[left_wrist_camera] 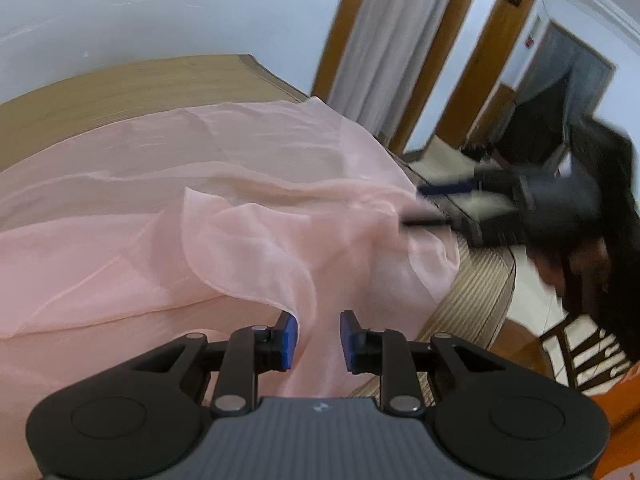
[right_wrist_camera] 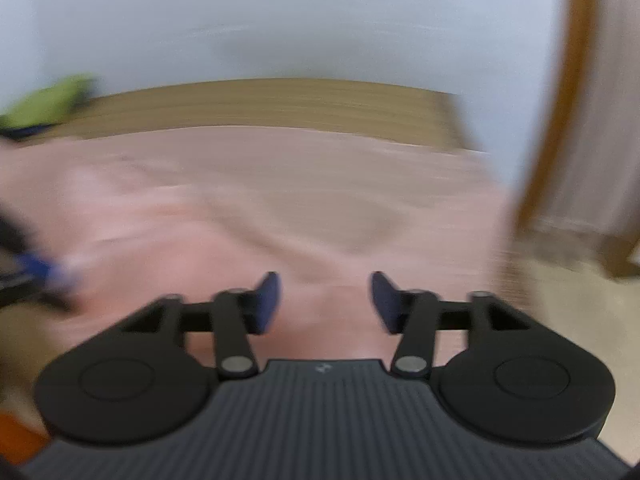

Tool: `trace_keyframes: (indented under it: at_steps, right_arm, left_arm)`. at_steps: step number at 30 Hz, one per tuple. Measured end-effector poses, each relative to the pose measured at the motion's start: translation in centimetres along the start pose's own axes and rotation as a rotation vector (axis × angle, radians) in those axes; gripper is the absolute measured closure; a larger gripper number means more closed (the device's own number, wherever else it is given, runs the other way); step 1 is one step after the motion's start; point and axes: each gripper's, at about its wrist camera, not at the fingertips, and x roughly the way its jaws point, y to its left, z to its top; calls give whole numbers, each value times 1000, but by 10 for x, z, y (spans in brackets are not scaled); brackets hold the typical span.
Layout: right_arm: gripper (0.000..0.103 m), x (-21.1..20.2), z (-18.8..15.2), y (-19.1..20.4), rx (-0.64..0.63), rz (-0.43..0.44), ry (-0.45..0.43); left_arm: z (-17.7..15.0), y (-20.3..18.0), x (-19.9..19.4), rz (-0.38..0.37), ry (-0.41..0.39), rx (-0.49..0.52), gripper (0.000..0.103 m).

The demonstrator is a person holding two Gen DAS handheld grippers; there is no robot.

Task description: Fold clothes

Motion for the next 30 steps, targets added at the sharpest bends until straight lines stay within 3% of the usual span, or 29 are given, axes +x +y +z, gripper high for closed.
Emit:
trace_keyframes:
  at_steps: [3,8,11,17,23,27,28,29,30]
  right_arm:
    - [40,0,-16,41,-177,110,36]
    - [40,2,-35,92,-346,212,49]
    - [40,5,-34,103,-310,249,7]
    - [40,19,-32,109,-159,181,-73]
    - [40,19,-42,105,-90,140,-78]
    - [41,22,-50,91,-52,121,-29]
    - [45,25,-51,86,-48,105,-9]
    - [69,26,-52,82,-53,82,10]
    - [86,26,-51,77,-62,68,22]
  left_arm:
    - [5,9,-2,-8,-16,-51,90]
    - [31,3,-3,-91,-69,-55,95]
    - [51,-9,-5,-117,-98,-12,96]
    - [81,-23,-4,-123,-116,38,96]
    - [102,-25,-7,-73,-133,20,96]
    - [112,-26,-7,-46,-153,-8,96]
    - [114,-26,-7,-39,-158,-15,96]
    - [117,-27,-8,-32,-163,-22,96]
    - [119,-27,-8,-25,-168,-29,96]
